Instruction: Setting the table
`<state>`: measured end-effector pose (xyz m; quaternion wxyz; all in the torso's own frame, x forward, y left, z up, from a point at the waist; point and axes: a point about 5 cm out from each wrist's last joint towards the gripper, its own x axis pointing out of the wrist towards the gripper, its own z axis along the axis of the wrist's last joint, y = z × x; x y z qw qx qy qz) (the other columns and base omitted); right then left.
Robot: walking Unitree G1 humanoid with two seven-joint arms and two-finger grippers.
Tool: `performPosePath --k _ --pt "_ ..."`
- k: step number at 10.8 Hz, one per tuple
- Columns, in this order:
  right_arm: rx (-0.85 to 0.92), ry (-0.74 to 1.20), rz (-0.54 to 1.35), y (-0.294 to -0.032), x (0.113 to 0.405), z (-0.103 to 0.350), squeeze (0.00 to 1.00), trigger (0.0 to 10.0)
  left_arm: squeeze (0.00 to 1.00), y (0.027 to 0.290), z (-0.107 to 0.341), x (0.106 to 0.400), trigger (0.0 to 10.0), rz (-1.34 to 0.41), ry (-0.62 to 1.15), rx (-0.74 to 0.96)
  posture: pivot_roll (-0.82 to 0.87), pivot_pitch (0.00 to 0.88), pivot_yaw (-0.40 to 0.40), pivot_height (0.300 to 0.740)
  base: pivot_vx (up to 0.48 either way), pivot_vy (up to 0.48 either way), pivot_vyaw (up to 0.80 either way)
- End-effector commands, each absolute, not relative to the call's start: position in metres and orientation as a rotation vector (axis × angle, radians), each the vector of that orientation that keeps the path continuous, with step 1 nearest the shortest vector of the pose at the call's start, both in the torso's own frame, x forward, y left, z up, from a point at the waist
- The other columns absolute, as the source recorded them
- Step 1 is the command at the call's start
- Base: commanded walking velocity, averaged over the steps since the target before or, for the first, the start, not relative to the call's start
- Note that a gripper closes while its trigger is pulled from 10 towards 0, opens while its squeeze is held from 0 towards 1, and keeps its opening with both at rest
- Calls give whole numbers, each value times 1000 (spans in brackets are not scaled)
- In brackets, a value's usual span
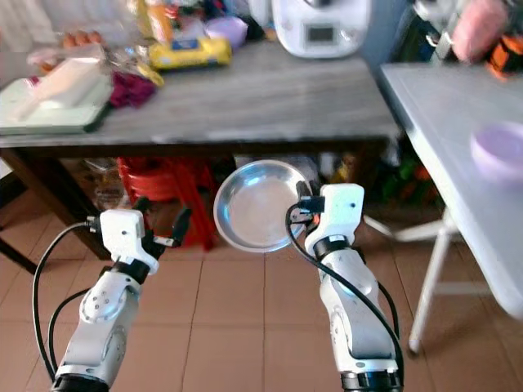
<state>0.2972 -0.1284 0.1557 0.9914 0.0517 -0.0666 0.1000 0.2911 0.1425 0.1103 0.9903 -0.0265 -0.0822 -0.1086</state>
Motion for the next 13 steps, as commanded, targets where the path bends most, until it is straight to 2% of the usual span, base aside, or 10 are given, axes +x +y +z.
performPosePath --k 1,3,11,13 --pt "115 -150 218 -122 297 159 0 10000 0 150 108 290 10000 -205 -152 -36 -32 122 51 740 424 0 0" --pt "109 -163 213 -122 298 161 0 10000 0 149 107 290 10000 -208 -148 -35 -32 121 50 740 418 0 766" --pt "100 -193 166 -130 304 167 0 10000 0 146 105 289 10000 -220 -139 -41 -30 112 45 740 407 0 0" --pt "86 -205 140 -135 306 169 0 10000 0 139 107 287 10000 -272 -160 -4 -29 113 45 740 394 0 0"
